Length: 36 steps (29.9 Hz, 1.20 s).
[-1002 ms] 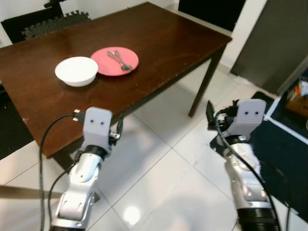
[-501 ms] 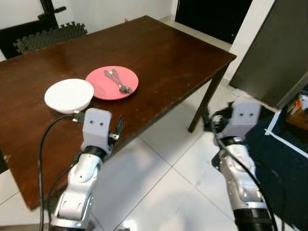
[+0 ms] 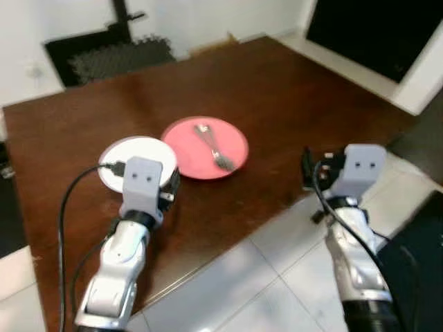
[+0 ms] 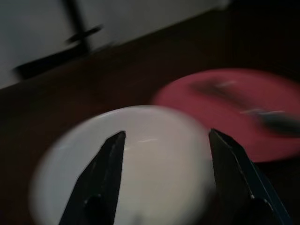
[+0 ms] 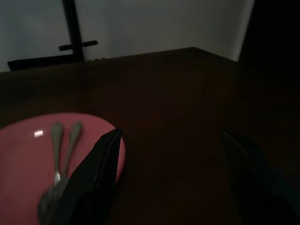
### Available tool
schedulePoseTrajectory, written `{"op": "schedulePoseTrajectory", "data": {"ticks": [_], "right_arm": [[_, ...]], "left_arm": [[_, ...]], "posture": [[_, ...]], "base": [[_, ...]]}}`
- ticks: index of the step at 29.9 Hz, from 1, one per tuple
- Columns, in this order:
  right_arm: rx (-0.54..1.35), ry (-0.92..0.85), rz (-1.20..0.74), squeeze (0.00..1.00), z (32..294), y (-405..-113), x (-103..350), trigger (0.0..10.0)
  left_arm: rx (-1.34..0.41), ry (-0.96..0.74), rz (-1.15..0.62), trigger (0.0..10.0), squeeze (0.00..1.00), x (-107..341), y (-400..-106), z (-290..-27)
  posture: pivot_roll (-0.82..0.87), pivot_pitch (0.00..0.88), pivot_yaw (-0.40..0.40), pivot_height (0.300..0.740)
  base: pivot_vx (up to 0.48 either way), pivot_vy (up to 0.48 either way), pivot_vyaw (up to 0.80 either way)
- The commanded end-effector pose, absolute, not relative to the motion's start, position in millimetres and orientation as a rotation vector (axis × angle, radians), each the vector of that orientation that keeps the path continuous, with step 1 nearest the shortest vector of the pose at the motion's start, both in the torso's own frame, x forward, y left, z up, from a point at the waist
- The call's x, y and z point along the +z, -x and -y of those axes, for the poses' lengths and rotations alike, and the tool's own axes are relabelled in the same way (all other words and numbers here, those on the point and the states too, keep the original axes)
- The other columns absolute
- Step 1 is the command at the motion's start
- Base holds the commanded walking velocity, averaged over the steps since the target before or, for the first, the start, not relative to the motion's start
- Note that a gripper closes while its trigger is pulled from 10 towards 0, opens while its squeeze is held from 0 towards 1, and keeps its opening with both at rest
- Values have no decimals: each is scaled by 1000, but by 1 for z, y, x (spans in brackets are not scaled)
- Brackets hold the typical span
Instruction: Setting the table
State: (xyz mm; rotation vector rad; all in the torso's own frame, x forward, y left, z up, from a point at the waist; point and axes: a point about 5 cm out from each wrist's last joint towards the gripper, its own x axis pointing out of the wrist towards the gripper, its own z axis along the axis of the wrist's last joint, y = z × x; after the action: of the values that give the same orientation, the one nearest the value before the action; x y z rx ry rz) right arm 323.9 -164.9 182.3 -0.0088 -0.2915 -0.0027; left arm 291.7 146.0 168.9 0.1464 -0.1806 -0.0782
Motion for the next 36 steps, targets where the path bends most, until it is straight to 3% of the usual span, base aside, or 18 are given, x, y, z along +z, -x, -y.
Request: {"op": "schedulePoseTrajectory", "data": {"ticks": [1,14,23,29,32,36], "right_arm": [[-46,4,274,0,178,-321,176,10000],[-36,-20,280,0,176,-322,179,10000],[-26,-13,282,0,175,-323,181,10000],[-15,-5,282,0,173,-324,182,10000],[-8,1,283,0,174,-323,183,10000],[-7,6,282,0,175,-322,183,10000]], "left_arm": [[-98,-139,167,10000,0,165,-290,-139],[-107,-135,161,10000,0,166,-287,-138],[-277,-173,160,10000,0,187,-288,-137],[-463,-314,92,10000,0,213,-289,-172],[-614,-544,-45,10000,0,219,-275,-201],[-746,-713,-137,10000,0,220,-253,-216]], "posture": [[52,110,42,740],[50,110,45,740],[58,113,39,740],[60,113,38,740],[58,113,41,740],[60,115,45,740]], "base": [[0,0,0],[0,0,0],[0,0,0],[0,0,0],[0,0,0],[0,0,0]]}}
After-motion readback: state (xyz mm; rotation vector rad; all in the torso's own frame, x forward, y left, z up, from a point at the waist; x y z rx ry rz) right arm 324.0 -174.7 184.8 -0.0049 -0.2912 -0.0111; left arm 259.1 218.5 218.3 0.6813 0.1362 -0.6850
